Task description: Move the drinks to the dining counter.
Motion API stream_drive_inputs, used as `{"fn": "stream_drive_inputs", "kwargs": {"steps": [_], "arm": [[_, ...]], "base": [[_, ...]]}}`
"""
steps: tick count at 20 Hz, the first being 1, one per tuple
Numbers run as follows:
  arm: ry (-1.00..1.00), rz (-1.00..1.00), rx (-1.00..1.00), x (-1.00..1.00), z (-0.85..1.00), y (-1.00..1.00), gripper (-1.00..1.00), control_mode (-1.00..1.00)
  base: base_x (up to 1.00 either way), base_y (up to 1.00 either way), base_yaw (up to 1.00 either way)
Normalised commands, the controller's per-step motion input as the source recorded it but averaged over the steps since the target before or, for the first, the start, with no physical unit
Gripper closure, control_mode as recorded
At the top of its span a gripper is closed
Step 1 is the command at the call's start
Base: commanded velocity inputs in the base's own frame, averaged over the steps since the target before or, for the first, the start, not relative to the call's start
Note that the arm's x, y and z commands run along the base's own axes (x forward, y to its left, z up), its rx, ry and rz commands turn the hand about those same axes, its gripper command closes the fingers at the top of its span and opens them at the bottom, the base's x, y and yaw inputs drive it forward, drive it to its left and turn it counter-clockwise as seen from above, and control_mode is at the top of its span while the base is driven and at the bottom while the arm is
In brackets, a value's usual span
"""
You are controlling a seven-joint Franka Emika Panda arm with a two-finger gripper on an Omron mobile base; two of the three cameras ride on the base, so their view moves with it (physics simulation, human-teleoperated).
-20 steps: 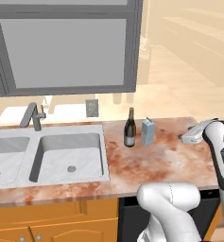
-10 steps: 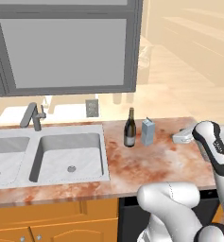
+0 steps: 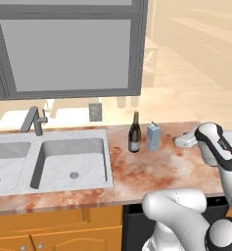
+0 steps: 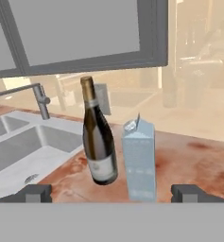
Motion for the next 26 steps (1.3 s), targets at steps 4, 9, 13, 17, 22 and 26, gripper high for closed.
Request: {"fn": "stream_drive_inputs", "kwargs": {"steps": [4, 9, 13, 17, 22, 26], "arm": [[0.00, 0.00, 0.00, 0.18, -0.03, 0.01, -1.00, -1.00], [0.00, 0.00, 0.00, 0.30, -0.10, 0.15, -1.00, -1.00], [0.00, 0.00, 0.00, 0.13, -0.09, 0.01, -1.00, -1.00], [0.00, 0.00, 0.00, 0.05, -0.10, 0.00, -1.00, -1.00], [0.00, 0.00, 0.00, 0.01, -0.10, 0.00, -1.00, -1.00], [0.00, -0.04, 0.00, 0.14, -0.13, 0.01, -1.00, -1.00]], "base": [[0.00, 0.00, 0.00], [0.00, 0.00, 0.00], [0.00, 0.00, 0.00], [0.00, 0.00, 0.00], [0.00, 0.00, 0.00], [0.00, 0.00, 0.00]]}}
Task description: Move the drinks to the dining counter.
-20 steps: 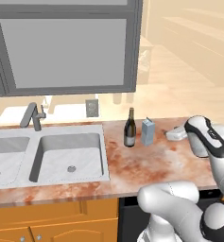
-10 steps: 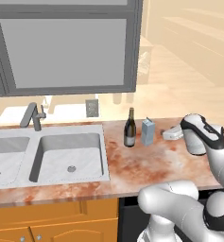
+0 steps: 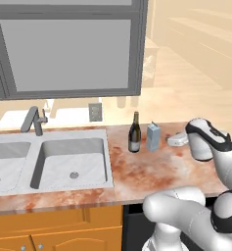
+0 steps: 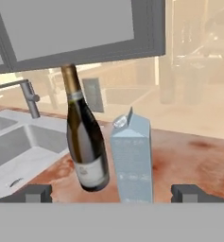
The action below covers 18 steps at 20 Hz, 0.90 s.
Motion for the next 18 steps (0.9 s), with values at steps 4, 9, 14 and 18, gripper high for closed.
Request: {"fn": "stream_drive_inputs", "kwargs": {"steps": [4, 9, 14, 18], "arm": [[0.00, -0.08, 0.00, 0.18, -0.14, 0.00, -1.00, -1.00], [-0.01, -0.10, 0.00, 0.17, -0.15, 0.04, -1.00, -1.00], [-0.02, -0.09, 0.00, 0.13, -0.11, 0.06, -1.00, -1.00], [-0.04, -0.03, 0.00, 0.00, -0.01, 0.00, -1.00, -1.00]], "base": [[0.00, 0.00, 0.00], [0.00, 0.00, 0.00], [0.00, 0.00, 0.00], [0.00, 0.00, 0.00]]}}
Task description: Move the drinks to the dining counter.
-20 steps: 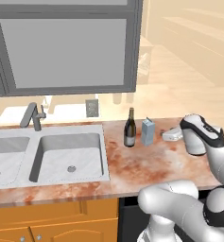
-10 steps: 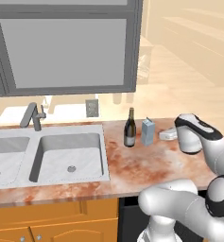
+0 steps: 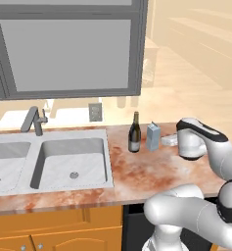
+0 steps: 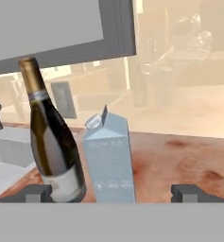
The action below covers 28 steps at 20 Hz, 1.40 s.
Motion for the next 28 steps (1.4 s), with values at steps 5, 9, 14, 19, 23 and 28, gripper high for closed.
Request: {"fn": "stream_drive_inputs", "kwargs": {"steps": [5, 9, 14, 19, 23, 28], "arm": [[-0.07, 0.00, 0.00, -0.04, 0.00, 0.04, -1.00, -1.00], [-0.07, 0.00, 0.00, 0.00, 0.00, 0.24, -1.00, -1.00], [-0.01, 0.00, 0.00, 0.00, 0.00, 0.28, -1.00, -1.00], [0.00, 0.00, 0.00, 0.00, -0.01, 0.20, -1.00, -1.00], [0.00, 0.00, 0.00, 0.12, -0.12, 0.00, -1.00, -1.00], [0.00, -0.07, 0.00, 0.21, -0.16, 0.00, -1.00, -1.00]], "base": [[0.00, 0.00, 0.00], [0.00, 0.00, 0.00], [0.00, 0.00, 0.00], [0.00, 0.00, 0.00], [0.00, 0.00, 0.00], [0.00, 0.00, 0.00]]}}
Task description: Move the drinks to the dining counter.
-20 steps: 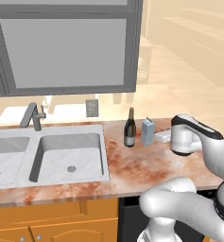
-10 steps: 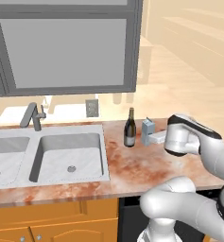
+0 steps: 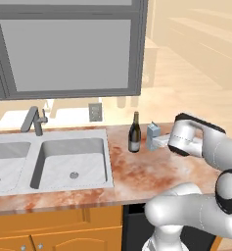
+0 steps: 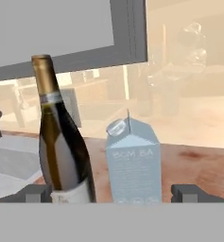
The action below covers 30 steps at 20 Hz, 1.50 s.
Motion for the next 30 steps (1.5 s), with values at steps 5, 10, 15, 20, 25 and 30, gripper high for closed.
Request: {"fn": "stream_drive_inputs", "kwargs": {"steps": [5, 10, 15, 20, 25, 30], "arm": [[0.00, -0.09, 0.00, 0.19, -0.18, 0.00, -1.00, -1.00], [0.00, -0.07, 0.00, 0.06, -0.20, 0.04, -1.00, -1.00], [0.00, -0.01, 0.00, 0.00, -0.11, 0.09, -1.00, -1.00], [-0.08, 0.00, 0.00, 0.16, 0.00, 0.00, -1.00, -1.00], [-0.14, 0.00, 0.00, 0.12, 0.00, -0.05, -1.00, -1.00], [-0.19, 0.00, 0.00, 0.00, 0.00, -0.06, -1.00, -1.00]], "base": [[0.00, 0.00, 0.00], [0.00, 0.00, 0.00], [0.00, 0.00, 0.00], [0.00, 0.00, 0.00], [0.00, 0.00, 0.00], [0.00, 0.00, 0.00]]}}
